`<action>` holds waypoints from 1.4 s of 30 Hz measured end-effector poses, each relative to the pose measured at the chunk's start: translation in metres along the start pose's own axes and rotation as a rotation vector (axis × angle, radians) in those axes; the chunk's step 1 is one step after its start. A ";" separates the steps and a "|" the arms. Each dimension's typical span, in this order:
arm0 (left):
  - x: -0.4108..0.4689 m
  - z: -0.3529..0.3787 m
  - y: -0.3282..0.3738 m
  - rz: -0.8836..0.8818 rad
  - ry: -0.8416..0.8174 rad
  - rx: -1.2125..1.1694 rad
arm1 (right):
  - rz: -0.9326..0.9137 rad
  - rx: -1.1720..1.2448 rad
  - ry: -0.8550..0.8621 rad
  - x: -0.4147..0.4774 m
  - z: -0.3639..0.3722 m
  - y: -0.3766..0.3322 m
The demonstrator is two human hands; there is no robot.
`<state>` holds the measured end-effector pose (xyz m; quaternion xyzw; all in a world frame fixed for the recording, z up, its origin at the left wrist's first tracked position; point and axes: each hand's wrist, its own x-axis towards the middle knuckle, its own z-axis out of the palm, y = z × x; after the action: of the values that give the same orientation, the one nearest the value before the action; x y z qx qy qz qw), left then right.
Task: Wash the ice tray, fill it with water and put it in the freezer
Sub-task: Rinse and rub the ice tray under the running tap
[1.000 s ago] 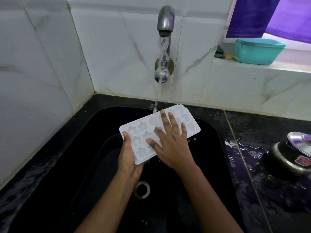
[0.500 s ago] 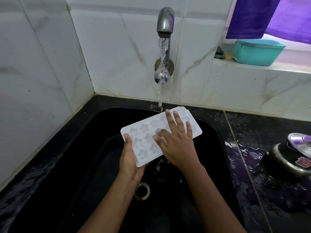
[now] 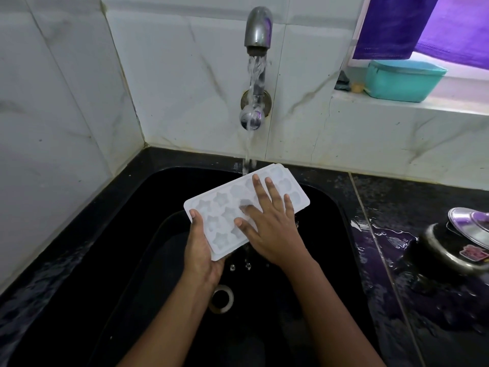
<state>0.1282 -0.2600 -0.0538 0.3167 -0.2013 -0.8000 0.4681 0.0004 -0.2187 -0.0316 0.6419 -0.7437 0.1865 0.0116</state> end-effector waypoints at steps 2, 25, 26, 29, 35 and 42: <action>0.000 0.001 0.000 0.006 -0.002 0.010 | 0.023 -0.013 0.021 0.001 -0.004 0.005; 0.005 -0.004 0.001 0.052 0.054 0.018 | 0.093 0.233 0.123 0.001 -0.013 0.019; 0.005 -0.004 0.002 0.051 0.058 0.015 | 0.108 0.236 0.157 0.001 -0.015 0.024; 0.004 -0.004 0.005 0.056 0.070 0.018 | 0.109 0.271 0.163 0.000 -0.021 0.031; 0.006 -0.005 0.005 0.047 0.085 0.000 | 0.003 0.167 -0.063 0.000 -0.014 0.012; 0.008 -0.008 0.007 0.048 0.059 -0.031 | -0.047 0.043 -0.102 -0.001 -0.009 0.003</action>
<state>0.1350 -0.2706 -0.0577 0.3278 -0.1824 -0.7820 0.4977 -0.0047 -0.2147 -0.0239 0.6680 -0.7238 0.1692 -0.0355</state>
